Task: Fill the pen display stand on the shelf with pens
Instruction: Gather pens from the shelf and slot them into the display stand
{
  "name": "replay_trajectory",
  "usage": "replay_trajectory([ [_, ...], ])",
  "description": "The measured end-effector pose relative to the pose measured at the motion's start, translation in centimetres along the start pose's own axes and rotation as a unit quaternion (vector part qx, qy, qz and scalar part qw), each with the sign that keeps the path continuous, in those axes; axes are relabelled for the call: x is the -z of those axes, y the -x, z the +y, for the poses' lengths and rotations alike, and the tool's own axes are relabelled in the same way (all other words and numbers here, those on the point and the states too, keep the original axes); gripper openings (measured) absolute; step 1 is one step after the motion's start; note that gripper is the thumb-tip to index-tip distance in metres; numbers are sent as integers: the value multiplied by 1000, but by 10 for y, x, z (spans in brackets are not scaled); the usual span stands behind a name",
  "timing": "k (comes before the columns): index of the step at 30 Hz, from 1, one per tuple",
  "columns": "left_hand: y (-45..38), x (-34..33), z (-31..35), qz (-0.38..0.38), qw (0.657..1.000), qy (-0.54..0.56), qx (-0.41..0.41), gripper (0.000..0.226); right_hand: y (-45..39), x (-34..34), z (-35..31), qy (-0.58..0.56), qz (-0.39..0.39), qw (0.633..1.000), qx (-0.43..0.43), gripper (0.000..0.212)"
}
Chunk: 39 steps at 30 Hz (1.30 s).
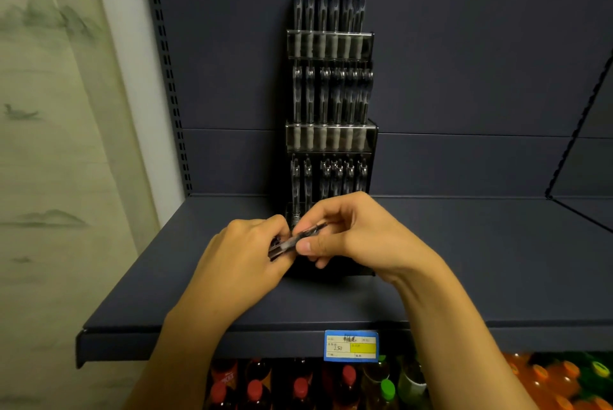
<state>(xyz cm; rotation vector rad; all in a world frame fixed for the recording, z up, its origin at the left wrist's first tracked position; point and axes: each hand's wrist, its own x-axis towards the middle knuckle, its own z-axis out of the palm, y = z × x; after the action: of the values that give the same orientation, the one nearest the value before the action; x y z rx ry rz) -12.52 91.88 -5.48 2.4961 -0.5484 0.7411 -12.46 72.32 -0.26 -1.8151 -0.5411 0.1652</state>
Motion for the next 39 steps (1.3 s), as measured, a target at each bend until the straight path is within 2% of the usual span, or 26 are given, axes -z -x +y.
replay_trajectory([
  [8,1,7,-3,33,999,4,-19,26,4,15,-8,-96,70,991,59,21],
  [13,-3,12,-2,48,998,22,-30,27,0,15,-12,-143,56,985,83,23],
  [16,-3,15,-6,58,998,10,-32,27,-2,20,-14,-281,59,954,86,22],
  [18,-2,16,-11,56,998,11,-21,22,-4,28,-18,-320,106,936,98,24],
  [22,0,14,-17,53,998,13,-20,20,-11,39,-34,-245,215,934,148,29],
  [27,0,10,-15,54,998,11,-23,21,-21,39,-50,-163,284,929,173,16],
  [33,-1,9,-17,50,998,9,-24,23,-40,29,-44,-62,293,943,144,13],
  [39,-1,11,-19,46,999,5,-22,20,-51,15,-30,-19,270,958,98,13],
])
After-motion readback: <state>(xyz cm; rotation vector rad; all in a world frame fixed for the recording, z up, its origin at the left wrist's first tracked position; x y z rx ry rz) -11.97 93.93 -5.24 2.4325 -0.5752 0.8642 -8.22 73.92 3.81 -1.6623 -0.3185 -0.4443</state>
